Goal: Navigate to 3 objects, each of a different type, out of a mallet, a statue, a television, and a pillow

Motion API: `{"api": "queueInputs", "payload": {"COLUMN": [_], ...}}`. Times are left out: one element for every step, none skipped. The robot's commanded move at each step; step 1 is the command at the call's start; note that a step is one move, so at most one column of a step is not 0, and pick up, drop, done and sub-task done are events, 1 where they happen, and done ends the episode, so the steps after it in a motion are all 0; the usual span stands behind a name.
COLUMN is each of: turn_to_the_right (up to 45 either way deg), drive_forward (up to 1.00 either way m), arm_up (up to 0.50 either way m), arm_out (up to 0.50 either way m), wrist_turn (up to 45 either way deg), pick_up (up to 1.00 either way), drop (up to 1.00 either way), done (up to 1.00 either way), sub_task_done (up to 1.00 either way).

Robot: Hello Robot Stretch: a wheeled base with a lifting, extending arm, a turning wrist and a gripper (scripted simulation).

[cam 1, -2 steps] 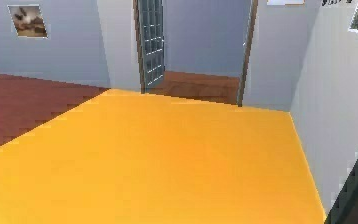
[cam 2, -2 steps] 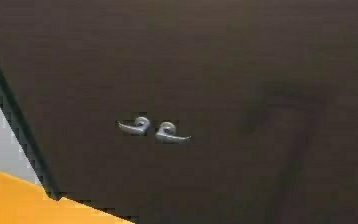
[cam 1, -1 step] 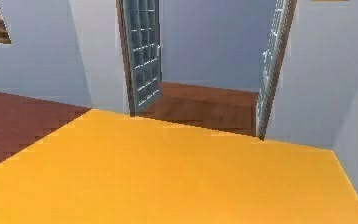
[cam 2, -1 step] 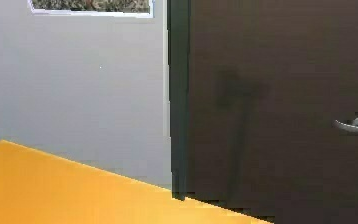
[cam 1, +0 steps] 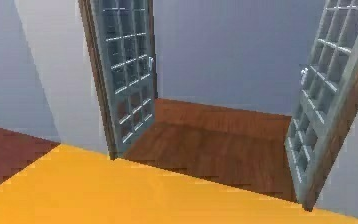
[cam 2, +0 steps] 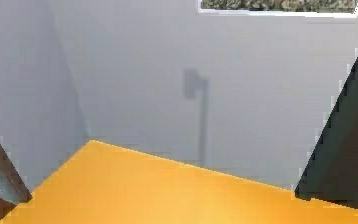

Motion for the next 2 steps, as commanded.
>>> {"api": "queueInputs", "payload": {"turn_to_the_right": [0.0, -3.0], "drive_forward": [1.00, 0.00], "arm_up": [0.00, 0.00], "arm_out": [0.00, 0.00], "wrist_turn": [0.0, 0.0], "pick_up": [0.00, 0.00], "drop": [0.00, 0.00], "done": [0.00, 0.00], "sub_task_done": [0.00, 0.00]}}
